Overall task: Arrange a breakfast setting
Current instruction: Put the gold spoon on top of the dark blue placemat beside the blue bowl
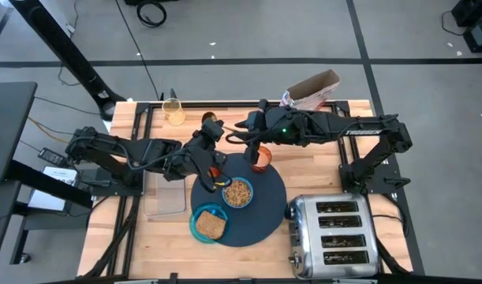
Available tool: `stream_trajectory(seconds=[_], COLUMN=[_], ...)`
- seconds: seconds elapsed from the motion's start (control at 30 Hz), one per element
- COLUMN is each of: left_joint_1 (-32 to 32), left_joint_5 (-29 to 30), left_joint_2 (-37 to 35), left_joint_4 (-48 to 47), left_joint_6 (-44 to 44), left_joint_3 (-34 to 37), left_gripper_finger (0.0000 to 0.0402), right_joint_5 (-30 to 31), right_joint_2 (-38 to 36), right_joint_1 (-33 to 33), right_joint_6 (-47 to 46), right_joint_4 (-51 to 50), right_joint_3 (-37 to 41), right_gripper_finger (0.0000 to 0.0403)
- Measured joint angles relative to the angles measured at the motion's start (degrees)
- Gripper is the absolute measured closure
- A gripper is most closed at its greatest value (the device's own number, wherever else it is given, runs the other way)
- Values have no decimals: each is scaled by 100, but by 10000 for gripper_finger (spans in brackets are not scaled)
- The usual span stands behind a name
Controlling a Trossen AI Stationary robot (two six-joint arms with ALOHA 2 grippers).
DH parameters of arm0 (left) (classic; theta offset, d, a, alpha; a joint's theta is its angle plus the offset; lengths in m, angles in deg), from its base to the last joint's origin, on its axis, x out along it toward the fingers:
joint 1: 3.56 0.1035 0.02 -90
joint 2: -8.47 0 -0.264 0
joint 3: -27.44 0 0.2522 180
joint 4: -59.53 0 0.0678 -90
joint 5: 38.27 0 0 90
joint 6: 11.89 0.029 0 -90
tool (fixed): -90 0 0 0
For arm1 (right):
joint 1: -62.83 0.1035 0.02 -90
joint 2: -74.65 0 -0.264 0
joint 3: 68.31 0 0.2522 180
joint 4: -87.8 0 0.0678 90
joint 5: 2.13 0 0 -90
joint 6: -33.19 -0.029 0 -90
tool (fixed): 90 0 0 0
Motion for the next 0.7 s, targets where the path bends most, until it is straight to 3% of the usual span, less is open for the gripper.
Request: stream_trajectory(seconds=[0.33, 0.7], left_joint_1=[-2, -2], left_joint_5=[0, -12], left_joint_2=[0, 0], left_joint_4=[2, 29], left_joint_6=[-11, -46], left_joint_3=[0, 2], left_gripper_finger=[368, 368], right_joint_5=[-355, -749], right_joint_2=[-2, -7], right_joint_1=[-140, -247], right_joint_6=[-236, -532], right_joint_4=[-3, -28], right_joint_3=[0, 0], right_gripper_finger=[291, 364])
